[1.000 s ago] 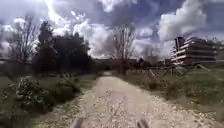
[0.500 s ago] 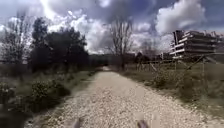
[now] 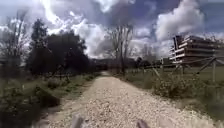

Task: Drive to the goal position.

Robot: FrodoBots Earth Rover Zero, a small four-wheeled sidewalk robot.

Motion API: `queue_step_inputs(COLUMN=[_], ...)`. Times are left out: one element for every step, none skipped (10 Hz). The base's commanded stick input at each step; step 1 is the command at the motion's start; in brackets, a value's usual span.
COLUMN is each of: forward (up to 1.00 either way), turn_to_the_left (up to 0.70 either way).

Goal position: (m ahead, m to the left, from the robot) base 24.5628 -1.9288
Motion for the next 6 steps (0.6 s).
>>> queue_step_inputs(forward=[1.00, 1.00, 1.00, 1.00, 1.00, 1.00], turn_to_the_left=[0.22, 0.17, 0.12, 0.07, 0.02, 0.00])
